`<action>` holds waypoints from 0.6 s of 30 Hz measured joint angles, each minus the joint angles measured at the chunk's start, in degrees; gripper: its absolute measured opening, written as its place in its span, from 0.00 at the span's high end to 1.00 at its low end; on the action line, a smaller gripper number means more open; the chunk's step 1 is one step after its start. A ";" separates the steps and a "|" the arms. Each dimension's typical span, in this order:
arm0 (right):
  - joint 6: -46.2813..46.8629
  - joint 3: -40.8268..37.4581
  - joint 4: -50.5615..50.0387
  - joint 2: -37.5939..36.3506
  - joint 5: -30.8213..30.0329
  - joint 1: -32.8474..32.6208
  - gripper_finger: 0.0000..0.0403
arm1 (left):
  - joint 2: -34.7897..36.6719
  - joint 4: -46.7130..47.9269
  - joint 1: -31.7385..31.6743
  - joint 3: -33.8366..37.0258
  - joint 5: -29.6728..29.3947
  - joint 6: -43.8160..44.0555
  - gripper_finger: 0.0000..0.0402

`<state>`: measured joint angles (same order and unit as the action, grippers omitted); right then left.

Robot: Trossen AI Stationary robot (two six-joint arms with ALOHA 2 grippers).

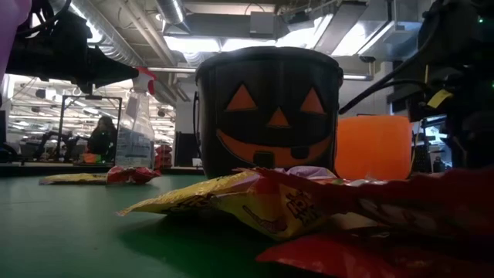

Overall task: Sort candy
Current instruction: Put the red candy into the orange bucket

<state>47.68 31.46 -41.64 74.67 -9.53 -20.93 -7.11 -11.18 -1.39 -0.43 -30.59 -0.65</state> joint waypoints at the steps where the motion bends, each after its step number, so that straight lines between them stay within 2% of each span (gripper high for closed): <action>1: 0.00 0.00 -0.01 -0.14 0.05 -0.02 0.43 | 0.02 0.02 0.02 0.00 0.00 0.00 1.00; 10: 0.00 1.43 -2.21 -0.32 -0.46 -0.04 0.70 | 0.01 0.00 0.02 0.00 0.00 -0.01 1.00; 18: 0.00 4.03 -5.09 -2.19 0.07 -0.04 0.81 | 0.02 0.01 0.00 0.00 0.00 -0.01 1.00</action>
<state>47.68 35.50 -46.73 72.48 -9.46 -20.97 -7.09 -11.17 -1.38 -0.43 -30.59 -0.65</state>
